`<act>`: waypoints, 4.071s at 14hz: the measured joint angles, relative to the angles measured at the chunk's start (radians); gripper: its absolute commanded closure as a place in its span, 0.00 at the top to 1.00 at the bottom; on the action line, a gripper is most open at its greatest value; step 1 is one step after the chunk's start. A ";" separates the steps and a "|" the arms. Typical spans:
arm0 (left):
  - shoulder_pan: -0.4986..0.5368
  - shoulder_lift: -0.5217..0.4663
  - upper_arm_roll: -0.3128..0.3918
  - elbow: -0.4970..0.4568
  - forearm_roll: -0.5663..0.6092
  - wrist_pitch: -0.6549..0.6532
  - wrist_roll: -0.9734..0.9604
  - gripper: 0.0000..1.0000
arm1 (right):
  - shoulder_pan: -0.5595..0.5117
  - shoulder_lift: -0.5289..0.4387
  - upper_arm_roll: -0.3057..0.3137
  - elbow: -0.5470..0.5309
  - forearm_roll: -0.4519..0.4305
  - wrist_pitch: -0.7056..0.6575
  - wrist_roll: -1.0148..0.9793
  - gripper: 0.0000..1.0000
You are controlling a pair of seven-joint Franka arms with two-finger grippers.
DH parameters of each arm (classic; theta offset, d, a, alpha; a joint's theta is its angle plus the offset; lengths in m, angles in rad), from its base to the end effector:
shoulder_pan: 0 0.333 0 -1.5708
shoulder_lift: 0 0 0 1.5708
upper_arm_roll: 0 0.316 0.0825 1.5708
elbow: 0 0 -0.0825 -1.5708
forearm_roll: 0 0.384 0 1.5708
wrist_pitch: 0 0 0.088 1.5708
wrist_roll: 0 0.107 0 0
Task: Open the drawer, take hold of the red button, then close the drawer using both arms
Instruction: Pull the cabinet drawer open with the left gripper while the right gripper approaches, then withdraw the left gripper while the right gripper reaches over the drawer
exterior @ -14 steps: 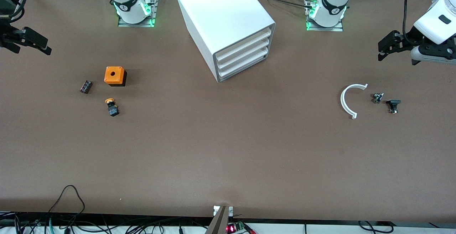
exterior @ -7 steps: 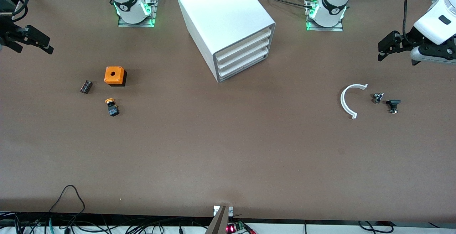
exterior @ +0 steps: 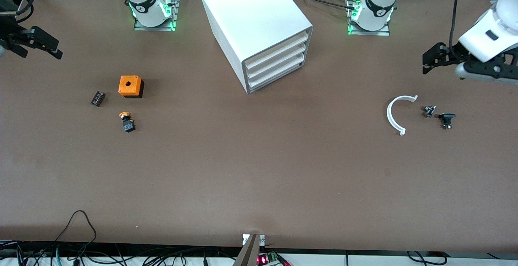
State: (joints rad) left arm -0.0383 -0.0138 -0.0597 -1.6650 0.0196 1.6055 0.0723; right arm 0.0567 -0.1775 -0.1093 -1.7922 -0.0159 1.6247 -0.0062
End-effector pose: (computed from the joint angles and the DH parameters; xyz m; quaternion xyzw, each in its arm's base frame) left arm 0.5481 -0.0520 0.5906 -0.9960 0.0856 0.0227 0.0105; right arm 0.5010 -0.0326 0.6175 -0.9997 0.0220 -0.0045 0.0016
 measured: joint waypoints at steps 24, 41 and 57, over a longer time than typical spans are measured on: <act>-0.131 0.453 -0.297 -0.532 -1.134 0.337 0.324 0.00 | 0.052 0.227 0.013 0.048 0.000 0.011 -0.006 1.00; -0.011 0.359 -0.127 -0.410 -1.059 0.518 0.375 1.00 | 0.387 0.335 0.028 0.155 0.140 0.016 -0.044 1.00; 0.148 -0.061 -0.018 -0.049 -0.014 0.039 -0.008 1.00 | 0.640 0.827 0.182 0.698 0.343 0.185 -0.551 1.00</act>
State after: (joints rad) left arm 0.1100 -0.0748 -0.0773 -1.7138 0.0056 1.6446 0.0641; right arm 0.6971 0.6499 0.0730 -1.0940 0.3274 1.8096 -0.5576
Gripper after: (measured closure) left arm 0.000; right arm 0.000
